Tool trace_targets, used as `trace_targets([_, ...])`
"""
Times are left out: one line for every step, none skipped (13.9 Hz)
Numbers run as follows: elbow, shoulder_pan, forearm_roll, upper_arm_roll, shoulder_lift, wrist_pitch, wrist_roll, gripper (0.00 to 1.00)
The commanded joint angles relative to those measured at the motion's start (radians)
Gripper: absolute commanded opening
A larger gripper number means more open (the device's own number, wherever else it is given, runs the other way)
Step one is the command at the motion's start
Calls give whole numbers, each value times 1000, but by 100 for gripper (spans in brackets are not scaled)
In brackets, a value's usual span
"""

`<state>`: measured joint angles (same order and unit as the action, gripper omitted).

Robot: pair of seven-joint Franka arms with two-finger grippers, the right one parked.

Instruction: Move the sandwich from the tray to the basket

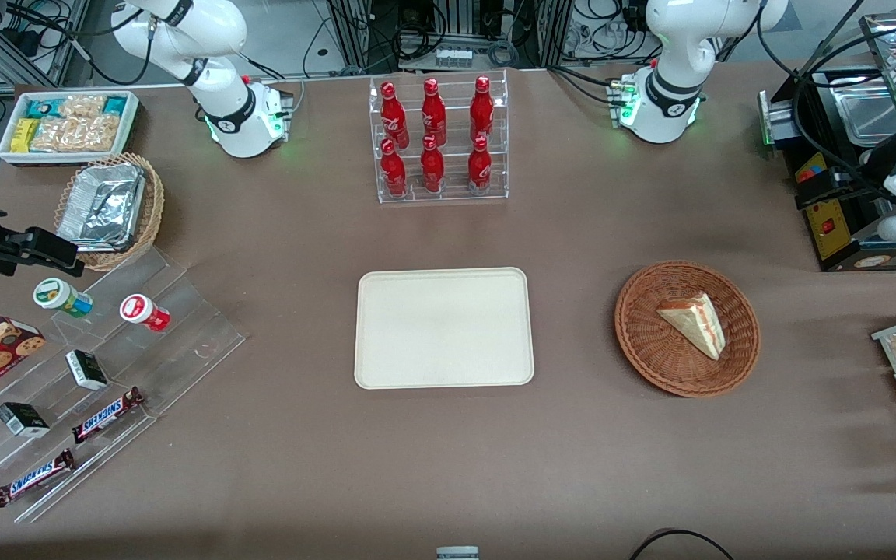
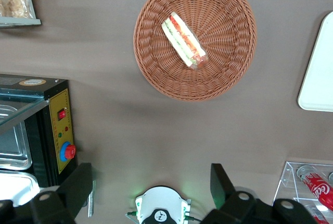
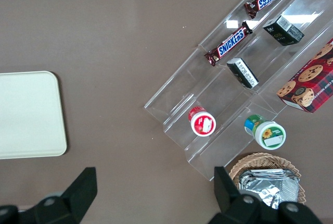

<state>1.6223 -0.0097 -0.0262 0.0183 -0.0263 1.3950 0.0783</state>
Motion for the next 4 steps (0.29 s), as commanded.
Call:
trace_targets([-2, -12, 25, 18, -14, -1, -18, 100])
trace_targets([-9, -10, 25, 20, -9, 1, -20, 100])
trace_targets([-12, -10, 17, 20, -4, 4, -20, 100])
trace_targets([-12, -12, 9, 19, -3, 12, -21, 100])
